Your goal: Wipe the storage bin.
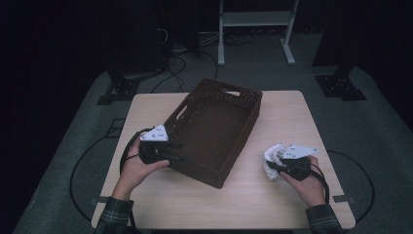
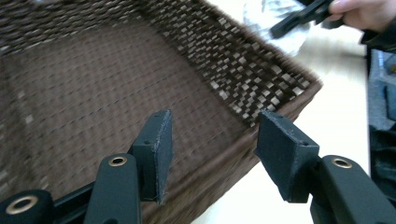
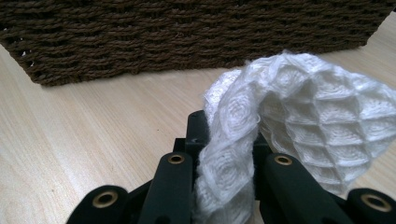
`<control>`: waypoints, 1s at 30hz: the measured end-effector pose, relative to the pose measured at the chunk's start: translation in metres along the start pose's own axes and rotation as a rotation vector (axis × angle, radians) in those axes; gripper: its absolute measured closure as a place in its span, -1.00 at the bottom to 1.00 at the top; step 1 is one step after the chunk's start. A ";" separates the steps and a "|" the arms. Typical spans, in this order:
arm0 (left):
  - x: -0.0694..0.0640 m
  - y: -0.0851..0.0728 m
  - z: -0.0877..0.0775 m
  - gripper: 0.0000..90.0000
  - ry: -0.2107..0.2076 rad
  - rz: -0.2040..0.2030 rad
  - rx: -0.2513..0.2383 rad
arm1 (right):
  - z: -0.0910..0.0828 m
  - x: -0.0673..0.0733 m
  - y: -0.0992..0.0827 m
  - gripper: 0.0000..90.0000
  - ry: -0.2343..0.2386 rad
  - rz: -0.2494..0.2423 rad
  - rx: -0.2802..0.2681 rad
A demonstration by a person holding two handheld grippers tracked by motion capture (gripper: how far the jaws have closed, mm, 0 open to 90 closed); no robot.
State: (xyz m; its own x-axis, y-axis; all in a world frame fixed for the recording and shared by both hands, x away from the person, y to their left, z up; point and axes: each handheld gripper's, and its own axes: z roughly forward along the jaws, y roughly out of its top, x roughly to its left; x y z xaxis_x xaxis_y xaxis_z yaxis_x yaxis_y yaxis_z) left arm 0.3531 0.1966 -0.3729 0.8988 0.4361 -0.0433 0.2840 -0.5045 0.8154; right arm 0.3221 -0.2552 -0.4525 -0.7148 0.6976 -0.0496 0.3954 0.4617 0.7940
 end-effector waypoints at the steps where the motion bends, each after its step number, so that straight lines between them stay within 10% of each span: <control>1: 0.003 -0.003 -0.001 -0.02 0.004 -0.003 0.001 | 0.000 0.000 0.000 0.73 -0.001 0.001 0.000; 14: 0.030 -0.026 -0.004 -0.06 0.031 -0.028 0.049 | 0.001 0.000 0.000 0.73 -0.003 0.004 0.004; 30: 0.001 -0.008 0.018 0.30 -0.047 0.058 0.125 | -0.001 -0.001 -0.001 0.73 -0.007 0.006 -0.001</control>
State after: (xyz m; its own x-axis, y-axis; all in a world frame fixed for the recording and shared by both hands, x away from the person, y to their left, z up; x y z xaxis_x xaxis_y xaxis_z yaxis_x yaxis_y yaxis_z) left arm 0.3579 0.1880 -0.3893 0.9287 0.3698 -0.0273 0.2677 -0.6177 0.7394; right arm 0.3220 -0.2568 -0.4522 -0.7082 0.7042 -0.0493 0.3992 0.4571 0.7948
